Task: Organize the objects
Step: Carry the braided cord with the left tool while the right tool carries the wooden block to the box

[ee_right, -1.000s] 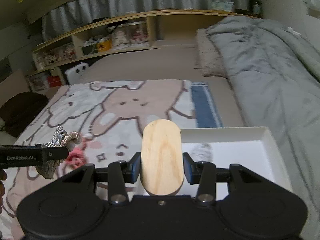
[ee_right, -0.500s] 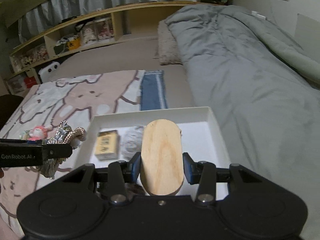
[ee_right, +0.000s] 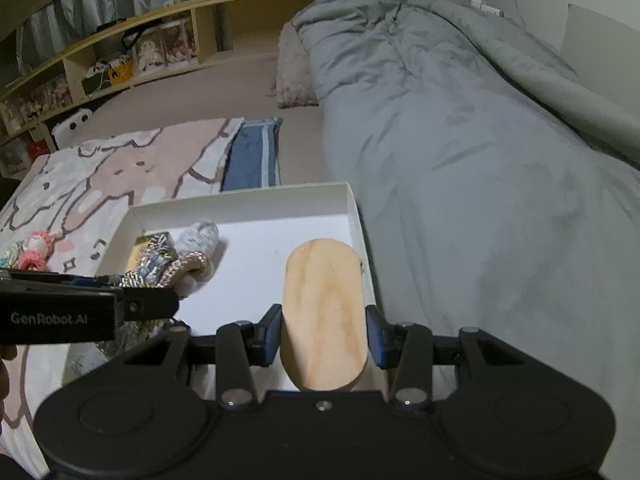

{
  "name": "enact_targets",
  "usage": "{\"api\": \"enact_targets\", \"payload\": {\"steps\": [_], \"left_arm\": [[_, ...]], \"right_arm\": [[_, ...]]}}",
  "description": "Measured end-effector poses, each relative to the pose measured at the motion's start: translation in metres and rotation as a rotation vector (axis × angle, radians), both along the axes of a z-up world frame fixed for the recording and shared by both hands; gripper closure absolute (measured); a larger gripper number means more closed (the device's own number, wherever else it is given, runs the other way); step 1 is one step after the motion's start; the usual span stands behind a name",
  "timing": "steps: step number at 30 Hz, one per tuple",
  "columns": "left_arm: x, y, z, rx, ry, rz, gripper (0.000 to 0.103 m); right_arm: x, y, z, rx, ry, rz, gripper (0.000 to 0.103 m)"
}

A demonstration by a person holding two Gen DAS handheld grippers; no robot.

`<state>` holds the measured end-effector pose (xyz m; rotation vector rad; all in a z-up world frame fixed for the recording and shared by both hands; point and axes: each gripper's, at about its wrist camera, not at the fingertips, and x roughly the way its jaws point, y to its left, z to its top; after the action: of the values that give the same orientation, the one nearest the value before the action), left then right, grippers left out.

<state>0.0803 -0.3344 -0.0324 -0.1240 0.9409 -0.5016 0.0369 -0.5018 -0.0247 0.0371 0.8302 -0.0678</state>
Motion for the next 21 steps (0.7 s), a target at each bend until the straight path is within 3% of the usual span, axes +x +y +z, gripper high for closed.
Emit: {"api": "enact_targets", "payload": {"steps": [9, 15, 17, 21], "left_arm": [[0.011, -0.012, -0.022, -0.061, 0.075, 0.020, 0.056], [0.015, -0.016, -0.031, -0.032, 0.083, 0.028, 0.056], [0.017, -0.017, -0.036, -0.024, 0.104, -0.004, 0.051], [0.018, -0.012, -0.045, 0.002, 0.131, 0.005, 0.047]], "right_arm": [[0.005, -0.006, -0.019, 0.002, 0.048, 0.013, 0.059], [0.011, -0.007, -0.023, 0.002, 0.053, 0.016, 0.059], [0.013, -0.007, -0.026, 0.003, 0.065, 0.027, 0.059], [0.014, -0.006, -0.032, -0.027, 0.099, 0.026, 0.049]]}}
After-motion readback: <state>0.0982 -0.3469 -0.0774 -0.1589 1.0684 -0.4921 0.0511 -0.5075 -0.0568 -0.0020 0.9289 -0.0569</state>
